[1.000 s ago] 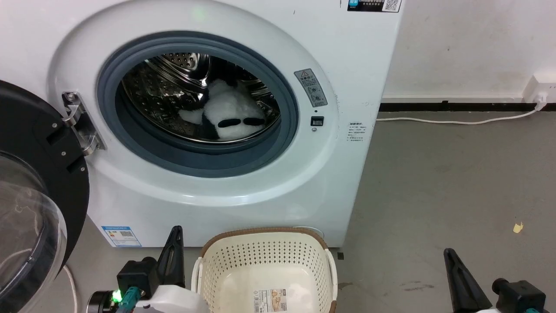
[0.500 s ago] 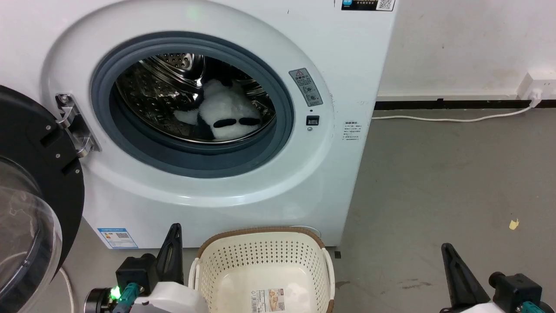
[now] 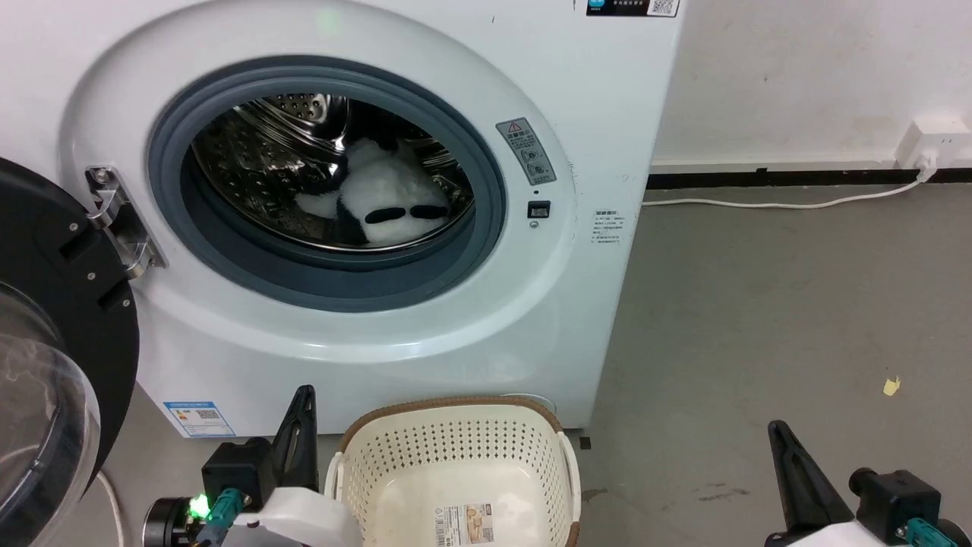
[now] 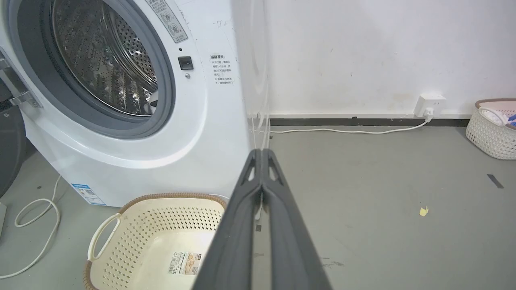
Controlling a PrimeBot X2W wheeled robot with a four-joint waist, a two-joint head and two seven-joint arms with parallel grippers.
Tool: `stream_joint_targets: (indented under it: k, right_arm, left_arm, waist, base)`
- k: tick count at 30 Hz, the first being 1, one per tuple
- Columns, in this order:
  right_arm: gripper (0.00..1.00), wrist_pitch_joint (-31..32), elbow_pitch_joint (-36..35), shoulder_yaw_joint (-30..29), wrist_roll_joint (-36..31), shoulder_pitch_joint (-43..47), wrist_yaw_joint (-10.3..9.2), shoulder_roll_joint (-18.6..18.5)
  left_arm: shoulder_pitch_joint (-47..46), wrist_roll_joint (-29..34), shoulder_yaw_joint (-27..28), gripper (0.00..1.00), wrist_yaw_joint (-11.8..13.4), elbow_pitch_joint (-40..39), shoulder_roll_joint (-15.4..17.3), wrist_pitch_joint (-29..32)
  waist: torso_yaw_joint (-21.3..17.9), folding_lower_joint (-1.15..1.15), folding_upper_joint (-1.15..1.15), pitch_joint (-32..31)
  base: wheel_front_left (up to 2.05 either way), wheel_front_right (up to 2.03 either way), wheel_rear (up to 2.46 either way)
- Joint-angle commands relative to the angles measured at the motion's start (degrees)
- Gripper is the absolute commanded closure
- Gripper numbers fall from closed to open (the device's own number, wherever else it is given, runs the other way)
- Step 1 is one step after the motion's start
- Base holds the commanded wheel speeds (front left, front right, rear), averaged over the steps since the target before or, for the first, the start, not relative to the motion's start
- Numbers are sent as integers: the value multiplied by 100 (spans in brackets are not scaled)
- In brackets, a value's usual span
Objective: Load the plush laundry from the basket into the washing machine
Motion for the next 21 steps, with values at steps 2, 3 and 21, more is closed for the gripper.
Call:
stream_joint_targets:
  k: [2, 3, 21]
  right_arm:
    - [100, 24, -48, 12, -71, -133, -2, 7]
    - [100, 33, -51, 14, -80, -139, -2, 7]
    - [100, 185, -106, 45, -230, -253, -3, 9]
  left_arm:
    - [43, 59, 40, 100, -35, -56, -17, 37]
    - [44, 69, 45, 100, -37, -65, -19, 49]
    - [60, 238, 137, 100, -71, -241, -51, 257]
  waist:
    - [-10, 0, 0, 2]
    - [-16, 0, 0, 3]
    - [-112, 0, 0, 21]
  base:
    - [0, 0, 0]
    - [0, 0, 0]
    - [0, 0, 0]
